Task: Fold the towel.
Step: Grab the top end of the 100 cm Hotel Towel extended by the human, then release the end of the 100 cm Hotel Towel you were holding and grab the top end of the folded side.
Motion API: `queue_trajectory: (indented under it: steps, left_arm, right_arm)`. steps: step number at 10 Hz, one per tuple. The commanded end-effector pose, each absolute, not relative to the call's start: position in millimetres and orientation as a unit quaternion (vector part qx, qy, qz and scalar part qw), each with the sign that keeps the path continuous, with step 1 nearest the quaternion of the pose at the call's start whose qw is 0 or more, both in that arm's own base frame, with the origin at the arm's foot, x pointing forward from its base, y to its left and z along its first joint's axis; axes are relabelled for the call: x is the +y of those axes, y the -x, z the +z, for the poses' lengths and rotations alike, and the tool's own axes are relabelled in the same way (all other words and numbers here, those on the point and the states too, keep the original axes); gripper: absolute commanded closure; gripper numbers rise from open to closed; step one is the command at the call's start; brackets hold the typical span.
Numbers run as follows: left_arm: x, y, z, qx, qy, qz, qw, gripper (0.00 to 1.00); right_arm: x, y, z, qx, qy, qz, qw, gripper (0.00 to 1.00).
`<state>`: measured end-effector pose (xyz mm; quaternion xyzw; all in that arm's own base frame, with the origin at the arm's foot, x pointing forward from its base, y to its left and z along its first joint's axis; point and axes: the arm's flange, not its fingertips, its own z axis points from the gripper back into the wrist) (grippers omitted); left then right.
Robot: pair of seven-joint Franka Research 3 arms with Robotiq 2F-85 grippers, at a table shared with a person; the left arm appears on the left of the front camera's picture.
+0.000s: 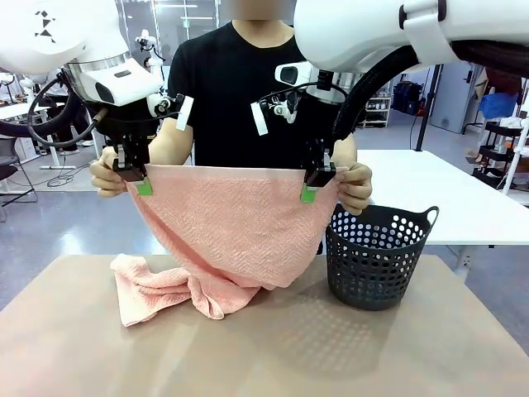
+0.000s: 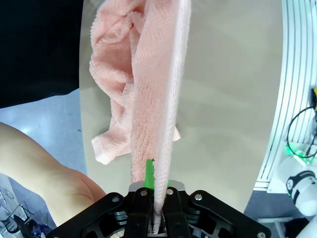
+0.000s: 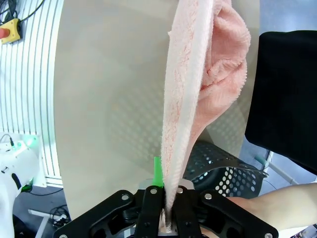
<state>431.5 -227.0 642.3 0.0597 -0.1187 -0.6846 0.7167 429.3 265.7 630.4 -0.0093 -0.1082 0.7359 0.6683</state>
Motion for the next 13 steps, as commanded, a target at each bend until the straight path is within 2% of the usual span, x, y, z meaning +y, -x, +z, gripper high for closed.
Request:
queue_trajectory:
  steps: [1,13]
  left_arm:
    - [-226.3,-432.2,642.8,-0.119,-0.062,-0.688,0.714,1.00]
    - [-226.3,-432.2,642.8,-0.119,-0.062,-0.688,0.714,1.00]
  right_arm:
    - [265.3,-429.4,630.3,-0.108,0.009,0.737,0.668,1.00]
    - [265.3,-429.4,630.3,-0.108,0.009,0.737,0.668,1.00]
